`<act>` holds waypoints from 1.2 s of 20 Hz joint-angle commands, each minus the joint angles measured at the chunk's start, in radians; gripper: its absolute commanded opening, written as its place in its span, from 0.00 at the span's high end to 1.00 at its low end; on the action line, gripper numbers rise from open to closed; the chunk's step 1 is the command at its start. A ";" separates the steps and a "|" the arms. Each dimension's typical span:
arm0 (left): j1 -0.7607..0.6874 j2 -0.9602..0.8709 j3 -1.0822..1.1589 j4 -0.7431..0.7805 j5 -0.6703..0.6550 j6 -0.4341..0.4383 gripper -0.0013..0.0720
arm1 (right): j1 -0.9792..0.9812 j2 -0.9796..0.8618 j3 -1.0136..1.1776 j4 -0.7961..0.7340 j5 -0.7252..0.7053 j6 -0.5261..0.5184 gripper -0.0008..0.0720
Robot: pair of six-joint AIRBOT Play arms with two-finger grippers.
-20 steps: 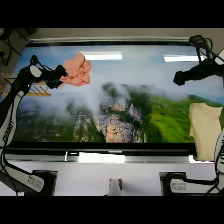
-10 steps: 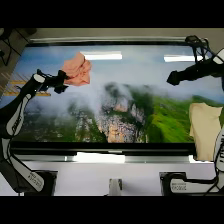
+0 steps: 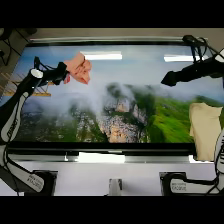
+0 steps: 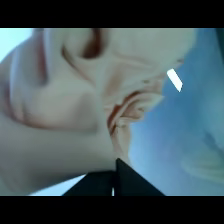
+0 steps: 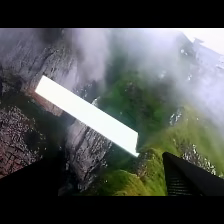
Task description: Fold the shirts.
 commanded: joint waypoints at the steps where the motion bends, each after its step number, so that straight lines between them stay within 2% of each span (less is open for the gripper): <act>1: -0.082 0.281 0.001 -0.027 -0.065 0.456 0.94 | -0.001 0.042 0.006 0.012 -0.028 -0.050 0.06; 2: -0.129 0.388 0.000 -0.026 -0.087 0.514 0.94 | -0.001 0.066 0.016 -0.004 -0.055 -0.050 0.06; 5: -0.303 0.595 -0.013 0.084 -0.098 0.523 0.94 | -0.001 0.168 0.056 -0.066 -0.139 -0.013 0.07; 6: -0.374 0.625 -0.039 0.157 -0.116 0.473 0.94 | -0.001 0.217 0.062 -0.107 -0.166 0.010 0.07; 7: -0.435 0.631 -0.071 0.218 -0.147 0.378 0.94 | -0.001 0.267 0.063 -0.151 -0.187 0.031 0.07; 8: -0.499 0.624 -0.120 0.253 -0.173 0.280 0.94 | -0.001 0.321 0.063 -0.209 -0.194 0.053 0.07; 9: -0.560 0.612 -0.180 0.254 -0.166 0.217 0.94 | -0.001 0.372 0.063 -0.266 -0.189 0.077 0.07; 12: -0.763 0.523 -0.346 0.254 -0.008 0.078 0.93 | -0.001 0.484 0.063 -0.378 -0.138 0.098 0.07; 14: -0.853 0.430 -0.365 0.254 0.035 0.018 0.93 | -0.001 0.519 0.062 -0.394 -0.079 0.098 0.07; 15: -0.875 0.394 -0.365 0.251 0.026 -0.016 0.86 | -0.001 0.523 0.062 -0.393 -0.043 0.097 0.07; 16: -0.877 0.379 -0.362 0.251 -0.011 -0.031 0.40 | -0.001 0.520 0.062 -0.393 -0.003 0.097 0.07; 17: -0.859 0.379 -0.353 0.252 -0.079 -0.030 0.00 | -0.001 0.513 0.061 -0.393 0.040 0.097 0.07; 18: -0.811 0.387 -0.326 0.285 -0.205 -0.007 0.00 | -0.001 0.500 0.061 -0.393 0.077 0.097 0.07; 19: -0.742 0.395 -0.287 0.384 -0.343 0.002 0.00 | -0.001 0.482 0.061 -0.391 0.110 0.096 0.07; 21: -0.579 0.414 -0.222 0.595 -0.548 -0.027 0.00 | -0.001 0.439 0.061 -0.364 0.168 0.092 0.08; 22: -0.492 0.419 -0.203 0.651 -0.615 -0.027 0.00 | -0.001 0.414 0.061 -0.344 0.188 0.089 0.09; 24: -0.316 0.417 -0.204 0.651 -0.710 -0.027 0.00 | -0.001 0.361 0.043 -0.277 0.217 0.076 0.09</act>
